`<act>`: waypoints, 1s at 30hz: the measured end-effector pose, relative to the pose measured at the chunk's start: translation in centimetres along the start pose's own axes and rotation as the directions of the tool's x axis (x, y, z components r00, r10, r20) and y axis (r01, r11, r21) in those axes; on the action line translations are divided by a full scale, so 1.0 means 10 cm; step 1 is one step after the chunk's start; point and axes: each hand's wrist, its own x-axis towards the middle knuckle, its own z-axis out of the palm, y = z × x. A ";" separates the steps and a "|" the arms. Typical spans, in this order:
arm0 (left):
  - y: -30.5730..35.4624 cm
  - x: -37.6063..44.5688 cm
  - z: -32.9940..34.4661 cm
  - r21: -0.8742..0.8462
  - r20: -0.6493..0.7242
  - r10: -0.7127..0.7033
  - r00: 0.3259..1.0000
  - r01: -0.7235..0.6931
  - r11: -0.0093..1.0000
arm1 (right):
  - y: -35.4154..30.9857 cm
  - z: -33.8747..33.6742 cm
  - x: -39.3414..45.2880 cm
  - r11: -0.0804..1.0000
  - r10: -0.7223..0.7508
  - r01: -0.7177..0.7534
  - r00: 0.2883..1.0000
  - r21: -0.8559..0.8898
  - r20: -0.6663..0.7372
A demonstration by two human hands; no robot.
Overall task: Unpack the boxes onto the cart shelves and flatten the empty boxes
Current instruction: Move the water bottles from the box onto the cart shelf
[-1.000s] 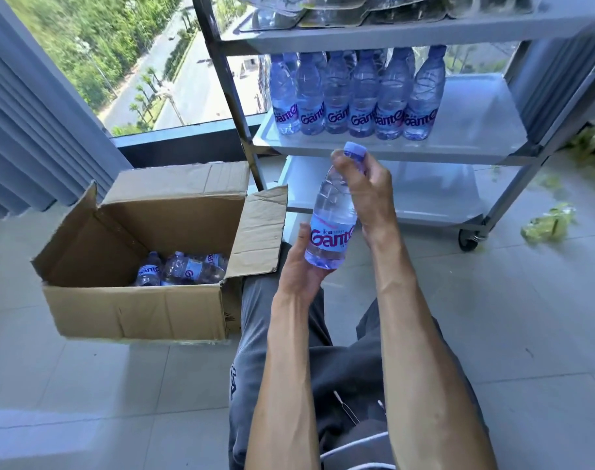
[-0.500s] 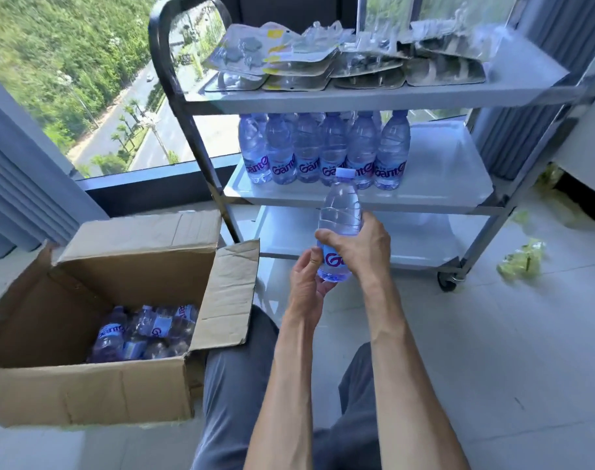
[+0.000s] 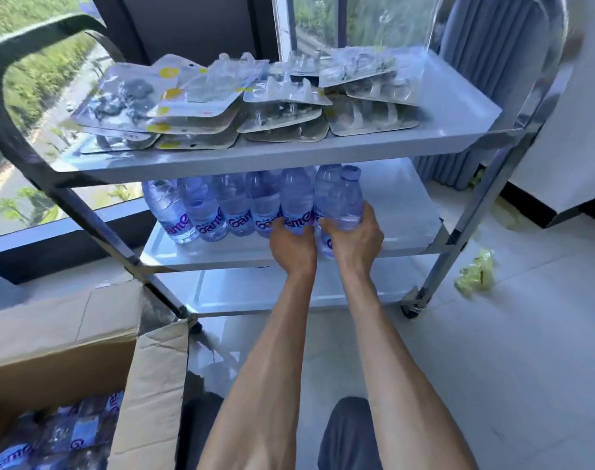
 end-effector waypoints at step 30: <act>-0.33 0.21 0.31 0.325 -0.071 0.111 0.991 -0.082 0.942 | 0.56 0.39 0.37 0.993 -0.118 0.120 0.981 -0.006 0.151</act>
